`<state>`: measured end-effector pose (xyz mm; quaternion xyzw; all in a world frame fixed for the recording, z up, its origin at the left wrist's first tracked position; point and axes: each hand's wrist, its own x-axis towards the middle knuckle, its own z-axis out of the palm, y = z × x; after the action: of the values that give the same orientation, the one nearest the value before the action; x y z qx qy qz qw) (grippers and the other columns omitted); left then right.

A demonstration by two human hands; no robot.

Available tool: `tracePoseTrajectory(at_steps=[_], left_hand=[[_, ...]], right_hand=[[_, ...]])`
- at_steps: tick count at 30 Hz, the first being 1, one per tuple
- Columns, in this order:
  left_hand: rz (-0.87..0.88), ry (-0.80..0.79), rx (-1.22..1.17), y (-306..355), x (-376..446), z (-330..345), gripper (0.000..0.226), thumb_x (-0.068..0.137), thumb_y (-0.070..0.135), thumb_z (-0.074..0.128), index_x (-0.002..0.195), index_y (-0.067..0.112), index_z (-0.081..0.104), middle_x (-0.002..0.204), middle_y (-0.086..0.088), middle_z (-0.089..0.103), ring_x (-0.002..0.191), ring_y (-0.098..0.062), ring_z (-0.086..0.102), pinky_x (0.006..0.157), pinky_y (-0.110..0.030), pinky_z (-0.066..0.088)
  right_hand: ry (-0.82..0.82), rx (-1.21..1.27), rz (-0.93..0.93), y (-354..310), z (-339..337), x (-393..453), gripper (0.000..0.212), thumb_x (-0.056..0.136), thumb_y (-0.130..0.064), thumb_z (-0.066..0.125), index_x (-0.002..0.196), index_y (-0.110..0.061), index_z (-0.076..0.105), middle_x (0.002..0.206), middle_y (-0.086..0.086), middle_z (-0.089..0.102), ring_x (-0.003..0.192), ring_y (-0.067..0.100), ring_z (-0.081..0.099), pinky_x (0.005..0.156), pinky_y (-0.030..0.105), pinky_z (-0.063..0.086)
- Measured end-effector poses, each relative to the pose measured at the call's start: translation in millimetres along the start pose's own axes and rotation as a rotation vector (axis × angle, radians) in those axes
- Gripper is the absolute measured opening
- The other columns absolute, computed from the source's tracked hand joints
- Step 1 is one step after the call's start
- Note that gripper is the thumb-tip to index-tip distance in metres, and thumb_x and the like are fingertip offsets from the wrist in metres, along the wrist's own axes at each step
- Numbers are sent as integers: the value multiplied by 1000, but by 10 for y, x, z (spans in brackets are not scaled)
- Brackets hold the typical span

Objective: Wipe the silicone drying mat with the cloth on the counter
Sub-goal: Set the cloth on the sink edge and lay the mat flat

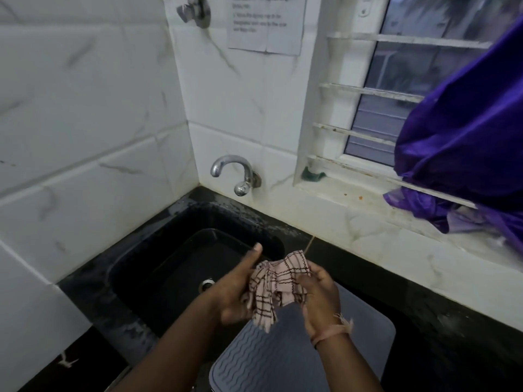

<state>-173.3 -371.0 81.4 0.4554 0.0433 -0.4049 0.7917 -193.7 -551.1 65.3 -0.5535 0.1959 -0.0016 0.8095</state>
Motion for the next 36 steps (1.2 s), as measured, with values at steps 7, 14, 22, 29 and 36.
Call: tracePoseTrajectory(at_steps=[7,14,22,29,36], left_hand=[[87,71,-356,-147,-138,-692,57,93,19,71,142,-5,54,140,-29,58,121,-42,63,104,-53,51],[118,451,-122,506,-19,-1390,37,100,28,62,124,2,71,117,-21,74,105,-35,73,89,-48,60],[144,411,-299,1177,-267,-2033,77,90,68,61,118,-2,74,117,-30,70,107,-42,71,98,-51,55],[123,458,-425,1285,-262,-2556,39,99,11,54,127,-15,61,121,-34,67,108,-43,67,102,-51,52],[299,670,-261,1679,158,-2894,30,99,21,64,115,-3,72,107,-26,75,102,-42,72,95,-55,57]], right_hand=[[3,-514,-196,-412,426,281,31,87,3,62,100,-23,74,93,0,79,82,13,76,62,22,56],[168,-862,-428,-221,1221,505,33,91,0,59,109,-25,71,109,-1,74,100,13,71,85,28,58],[-430,-1323,-561,719,2713,236,52,82,-28,48,131,-40,60,117,-15,71,107,8,66,92,27,53],[19,-798,87,776,2969,854,46,94,-43,70,133,-23,55,130,2,67,115,25,66,99,38,53],[-142,-272,235,1083,3464,1412,24,98,-4,62,120,-9,70,108,13,78,97,29,76,74,38,62]])
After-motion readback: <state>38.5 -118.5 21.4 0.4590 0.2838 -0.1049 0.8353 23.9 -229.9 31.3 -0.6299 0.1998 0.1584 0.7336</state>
